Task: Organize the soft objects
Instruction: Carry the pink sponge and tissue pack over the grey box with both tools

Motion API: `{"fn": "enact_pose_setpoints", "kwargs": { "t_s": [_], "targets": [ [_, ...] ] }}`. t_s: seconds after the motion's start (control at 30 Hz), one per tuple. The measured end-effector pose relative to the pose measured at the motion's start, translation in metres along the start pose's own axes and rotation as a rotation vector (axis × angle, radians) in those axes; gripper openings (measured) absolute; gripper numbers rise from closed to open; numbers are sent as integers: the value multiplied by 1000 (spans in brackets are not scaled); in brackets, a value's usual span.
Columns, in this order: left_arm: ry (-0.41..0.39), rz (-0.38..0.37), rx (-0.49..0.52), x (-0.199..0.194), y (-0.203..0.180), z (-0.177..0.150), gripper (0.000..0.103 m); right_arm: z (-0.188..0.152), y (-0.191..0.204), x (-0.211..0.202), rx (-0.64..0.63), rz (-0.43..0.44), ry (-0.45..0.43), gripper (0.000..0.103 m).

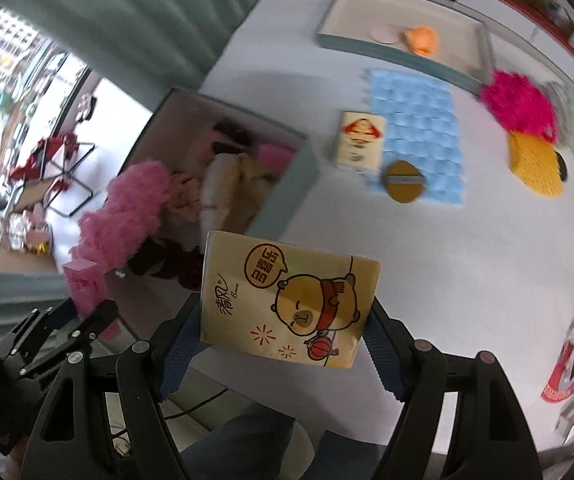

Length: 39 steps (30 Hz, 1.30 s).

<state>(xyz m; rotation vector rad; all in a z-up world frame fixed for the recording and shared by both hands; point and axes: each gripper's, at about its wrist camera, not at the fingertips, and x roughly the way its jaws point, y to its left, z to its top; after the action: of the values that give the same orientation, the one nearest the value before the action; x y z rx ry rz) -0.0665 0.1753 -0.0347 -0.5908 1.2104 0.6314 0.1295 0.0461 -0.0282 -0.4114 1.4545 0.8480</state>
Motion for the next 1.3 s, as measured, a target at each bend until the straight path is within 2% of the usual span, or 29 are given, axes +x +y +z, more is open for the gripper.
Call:
{"fn": "enact_pose_setpoints", "kwargs": {
  "t_s": [0.2,0.7,1.3],
  "targets": [
    [14,-4,-18,6,10,-1,48,0,20,11,-50,7,34,79],
    [21,-50,-23,23,20,10,48,12,31,14,-68,-44,45,79],
    [45,-60,-38,45,27,29,48,40,69,33,-132,-55,75,79]
  ]
}}
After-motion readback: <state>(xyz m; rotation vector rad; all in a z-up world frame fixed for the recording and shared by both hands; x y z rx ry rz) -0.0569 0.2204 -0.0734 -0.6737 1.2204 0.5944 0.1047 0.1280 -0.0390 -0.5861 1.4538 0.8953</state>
